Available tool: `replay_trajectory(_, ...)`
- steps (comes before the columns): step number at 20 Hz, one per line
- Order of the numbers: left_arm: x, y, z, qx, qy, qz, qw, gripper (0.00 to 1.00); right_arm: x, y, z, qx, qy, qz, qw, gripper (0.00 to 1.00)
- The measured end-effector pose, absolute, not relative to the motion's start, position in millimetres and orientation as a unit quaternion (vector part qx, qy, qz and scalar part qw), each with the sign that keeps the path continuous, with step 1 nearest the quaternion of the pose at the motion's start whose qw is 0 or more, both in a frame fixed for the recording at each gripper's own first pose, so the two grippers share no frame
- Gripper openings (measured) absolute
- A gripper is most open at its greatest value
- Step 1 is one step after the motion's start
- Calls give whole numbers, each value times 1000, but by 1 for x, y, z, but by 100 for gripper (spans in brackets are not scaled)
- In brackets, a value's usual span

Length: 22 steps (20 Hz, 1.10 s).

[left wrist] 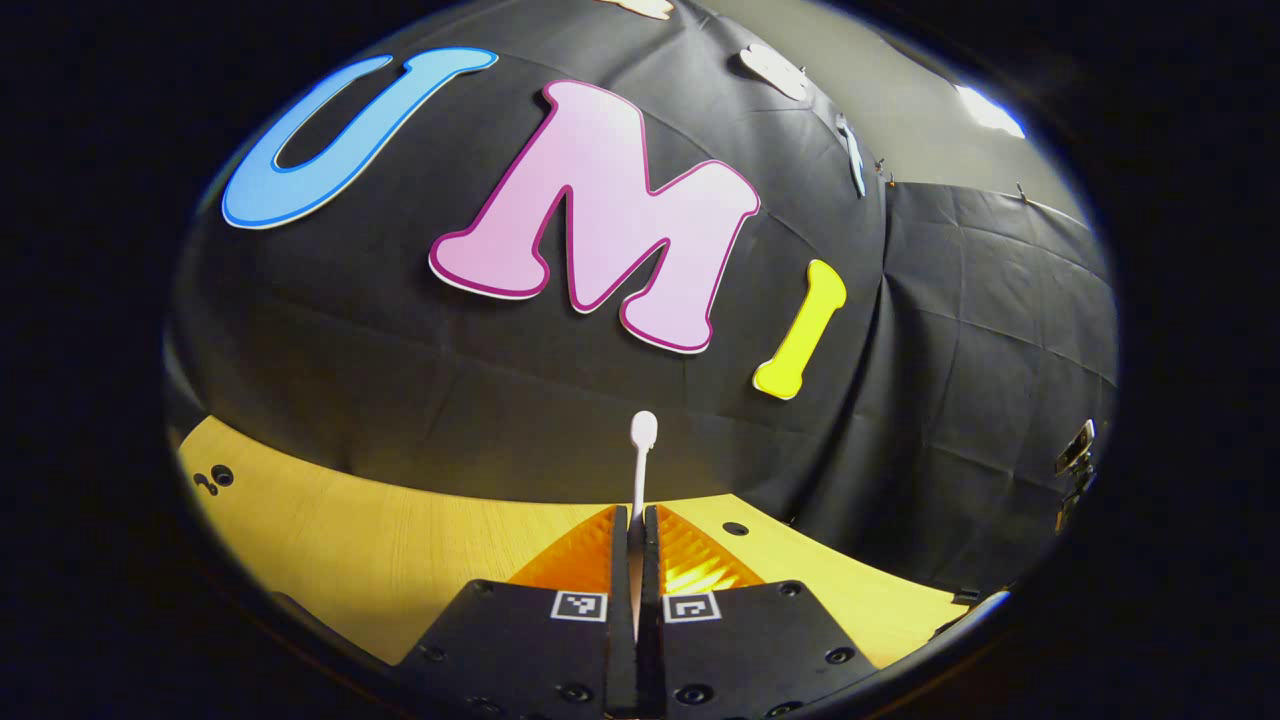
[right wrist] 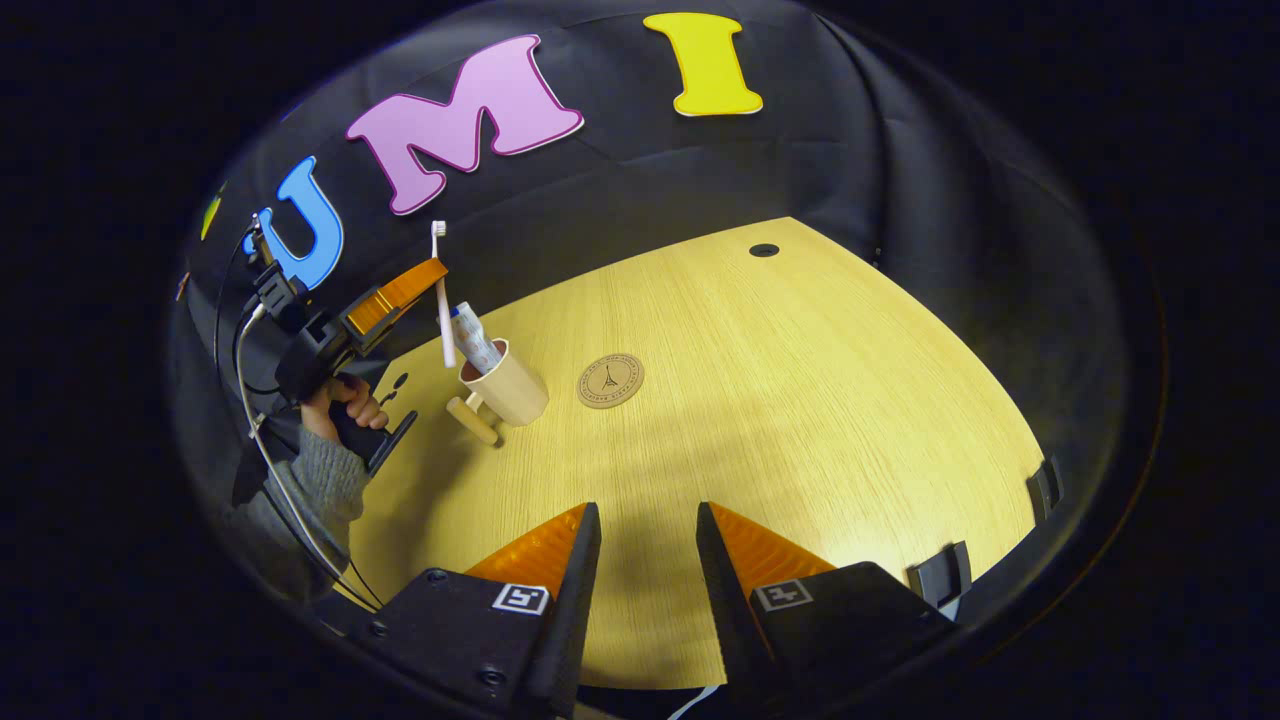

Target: Put the toothbrush and toothpaste on the desktop into the cup, then pick up the cup and place it on the coaster on the desktop.

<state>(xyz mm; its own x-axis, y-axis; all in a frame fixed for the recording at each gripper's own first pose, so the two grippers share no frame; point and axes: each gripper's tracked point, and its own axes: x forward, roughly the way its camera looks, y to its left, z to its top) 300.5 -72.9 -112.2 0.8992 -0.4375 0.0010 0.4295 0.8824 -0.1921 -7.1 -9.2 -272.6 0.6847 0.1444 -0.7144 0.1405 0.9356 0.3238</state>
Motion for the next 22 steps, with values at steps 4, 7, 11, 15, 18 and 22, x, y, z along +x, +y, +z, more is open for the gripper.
replay_trajectory(4,316,-70,-132,-82,27,-211,974,6,-6,-9,-281,180,401,-6,898,59)
replay_trajectory(7,322,-75,-137,-80,25,-214,973,6,-5,-11,-285,181,404,-9,896,59)
replay_trajectory(11,322,-76,-151,-67,36,-211,975,7,-1,-15,-287,189,406,-15,894,59)
replay_trajectory(15,321,-79,-149,-66,32,-215,974,10,3,-16,-290,193,407,-17,893,59)
replay_trajectory(18,320,-79,-149,-66,34,-216,974,12,6,-16,-288,196,406,-15,892,59)
replay_trajectory(22,318,-79,-149,-59,38,-216,974,14,6,-15,-287,199,404,-16,893,59)
